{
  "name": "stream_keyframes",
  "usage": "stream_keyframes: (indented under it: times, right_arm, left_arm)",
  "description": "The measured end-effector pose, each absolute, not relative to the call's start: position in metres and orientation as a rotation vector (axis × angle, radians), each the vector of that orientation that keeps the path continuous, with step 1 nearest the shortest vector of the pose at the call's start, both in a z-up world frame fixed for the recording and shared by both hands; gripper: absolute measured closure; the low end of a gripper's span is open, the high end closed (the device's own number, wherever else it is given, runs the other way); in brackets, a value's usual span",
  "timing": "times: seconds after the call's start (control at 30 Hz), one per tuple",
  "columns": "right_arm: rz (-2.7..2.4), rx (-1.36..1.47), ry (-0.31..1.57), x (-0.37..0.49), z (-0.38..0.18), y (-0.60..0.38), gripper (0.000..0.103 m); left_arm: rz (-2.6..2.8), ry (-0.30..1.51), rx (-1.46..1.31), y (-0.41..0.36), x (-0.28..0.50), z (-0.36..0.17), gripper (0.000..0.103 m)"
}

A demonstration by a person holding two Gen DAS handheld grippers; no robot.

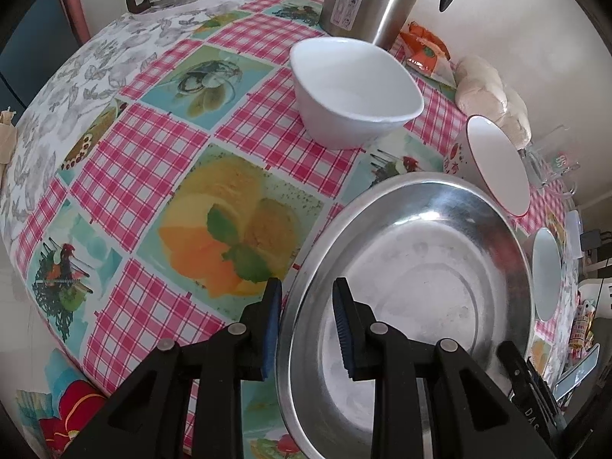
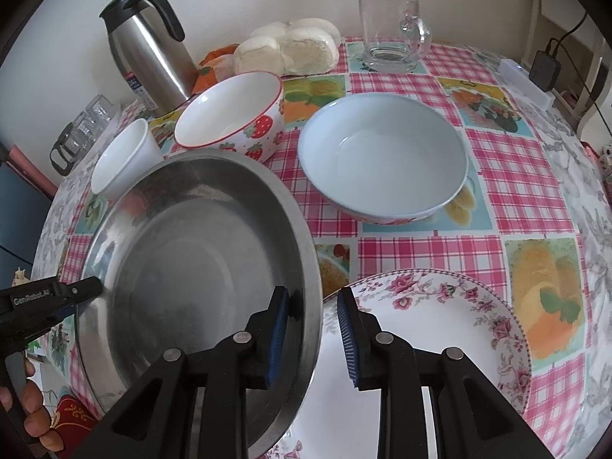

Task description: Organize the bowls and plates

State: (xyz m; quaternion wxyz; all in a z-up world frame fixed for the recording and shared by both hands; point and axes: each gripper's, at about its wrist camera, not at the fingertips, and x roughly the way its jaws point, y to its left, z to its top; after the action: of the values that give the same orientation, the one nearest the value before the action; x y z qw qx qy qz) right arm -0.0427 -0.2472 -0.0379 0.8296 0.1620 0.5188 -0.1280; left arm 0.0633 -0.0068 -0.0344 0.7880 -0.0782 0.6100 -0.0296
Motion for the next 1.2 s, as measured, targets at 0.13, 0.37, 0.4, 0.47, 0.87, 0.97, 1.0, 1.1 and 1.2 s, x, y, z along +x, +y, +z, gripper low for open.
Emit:
stream_keyframes:
  times: [0.13, 0.37, 0.4, 0.47, 0.87, 0.97, 1.0, 1.1, 1.2]
  right_arm:
    - [-0.288, 0.345, 1.084, -0.044, -0.032, -0.249, 0.071]
    - [-0.318, 0.312, 1.054, -0.045, -0.022, -0.249, 0.071]
    - [-0.321, 0.312, 1.049, -0.045, -0.021, -0.249, 0.071]
    - [-0.332, 0.304, 1.044, -0.045, -0.019, -0.249, 0.071]
    - [-0.357, 0.298, 1.003, -0.047, -0.012, -0.251, 0.047]
    - [-0.351, 0.292, 1.004, -0.046, -0.013, -0.251, 0.038]
    - [-0.347, 0.291, 1.005, -0.045, -0.014, -0.250, 0.037]
    - [-0.341, 0.287, 1.008, -0.045, -0.015, -0.250, 0.031]
    - [-0.338, 0.290, 1.008, -0.045, -0.017, -0.250, 0.027]
  left_arm:
    - [-0.069, 1.296, -0.168, -0.006, 0.064, -0.028, 0.075]
    - [-0.089, 1.252, -0.141, -0.011, 0.059, -0.018, 0.068]
    - [-0.092, 1.252, -0.140, -0.012, 0.059, -0.018, 0.066]
    - [-0.094, 1.254, -0.132, -0.013, 0.059, -0.017, 0.066]
    - [-0.110, 1.250, -0.055, -0.025, 0.056, -0.016, 0.030]
    - [-0.115, 1.245, -0.029, -0.028, 0.056, -0.017, 0.024]
    - [-0.117, 1.240, -0.022, -0.029, 0.055, -0.016, 0.022]
    - [-0.117, 1.217, 0.003, -0.032, 0.055, -0.015, 0.012]
    - [-0.113, 1.192, 0.024, -0.033, 0.054, -0.013, 0.011]
